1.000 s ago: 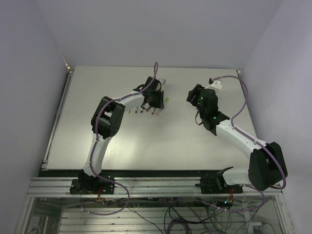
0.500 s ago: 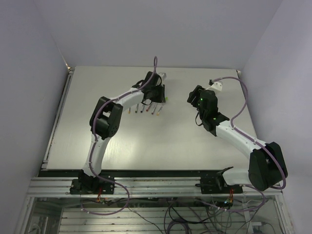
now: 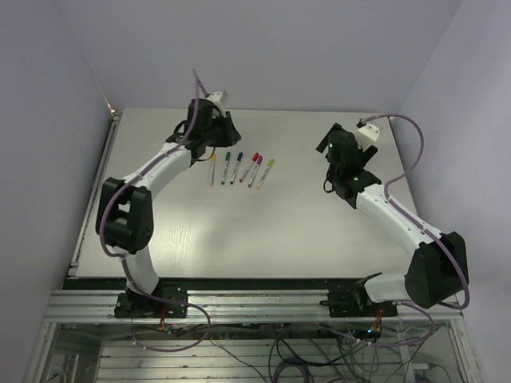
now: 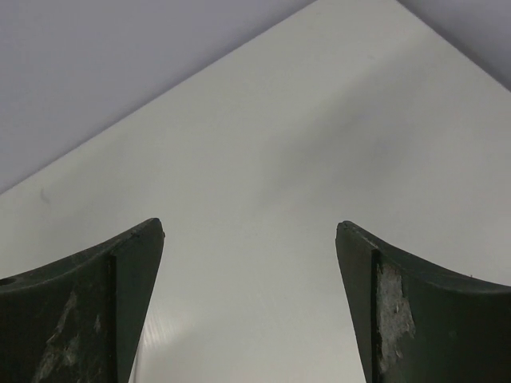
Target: Insert the pens into the pen caps
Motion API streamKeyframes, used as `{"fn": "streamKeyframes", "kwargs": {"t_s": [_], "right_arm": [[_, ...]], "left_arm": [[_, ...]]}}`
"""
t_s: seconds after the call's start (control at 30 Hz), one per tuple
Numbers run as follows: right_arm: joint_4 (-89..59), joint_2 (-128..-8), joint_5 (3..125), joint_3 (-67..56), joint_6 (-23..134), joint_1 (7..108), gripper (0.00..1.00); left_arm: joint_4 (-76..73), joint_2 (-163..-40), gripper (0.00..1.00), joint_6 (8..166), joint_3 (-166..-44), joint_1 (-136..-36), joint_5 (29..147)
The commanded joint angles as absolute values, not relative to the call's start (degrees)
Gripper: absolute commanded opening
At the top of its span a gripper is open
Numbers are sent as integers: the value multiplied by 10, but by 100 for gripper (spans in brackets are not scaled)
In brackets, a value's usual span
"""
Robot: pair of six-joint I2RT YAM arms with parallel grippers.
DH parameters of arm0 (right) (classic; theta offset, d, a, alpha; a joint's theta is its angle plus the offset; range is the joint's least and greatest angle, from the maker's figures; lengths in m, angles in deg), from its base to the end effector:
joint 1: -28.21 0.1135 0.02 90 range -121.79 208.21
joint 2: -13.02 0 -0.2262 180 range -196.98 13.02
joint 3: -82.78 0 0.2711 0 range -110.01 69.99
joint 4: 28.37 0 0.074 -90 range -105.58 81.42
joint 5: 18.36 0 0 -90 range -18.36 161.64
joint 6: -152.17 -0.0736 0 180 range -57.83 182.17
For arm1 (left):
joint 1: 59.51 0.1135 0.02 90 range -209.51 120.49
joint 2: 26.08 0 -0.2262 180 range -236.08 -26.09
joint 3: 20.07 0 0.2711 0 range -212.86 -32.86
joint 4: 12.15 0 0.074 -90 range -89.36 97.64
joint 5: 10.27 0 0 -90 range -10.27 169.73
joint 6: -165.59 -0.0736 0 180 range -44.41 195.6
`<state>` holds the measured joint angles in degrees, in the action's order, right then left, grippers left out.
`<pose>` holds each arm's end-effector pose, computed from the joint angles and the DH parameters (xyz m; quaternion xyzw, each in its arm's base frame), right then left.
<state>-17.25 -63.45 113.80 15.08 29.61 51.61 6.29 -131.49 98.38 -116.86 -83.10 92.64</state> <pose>0.3462 0.0960 0.2484 0.2669 0.7449 -0.0086 0.6114 0.4314 -0.2063 0.2246 0.0646 0.8471 -0.2924 0.4391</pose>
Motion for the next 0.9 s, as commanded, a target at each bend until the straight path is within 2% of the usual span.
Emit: {"fn": "streamKeyframes", "kwargs": {"t_s": [0.0,0.17,0.57,0.7,0.87], "right_arm": [[-8,-671,1219,85,209,515,88],[50,-685,1229,61,182,514,89],[18,-637,1228,102,203,514,88],[23,-638,1242,105,199,516,84],[41,-643,1248,91,201,516,86]], "left_arm": [[32,-1245,34,980,-1131,-798,896],[55,-1200,34,957,-1109,-766,862],[73,-1164,33,954,-1074,-698,871],[66,-1159,33,958,-1068,-688,876],[65,-1156,33,957,-1067,-680,872]]}}
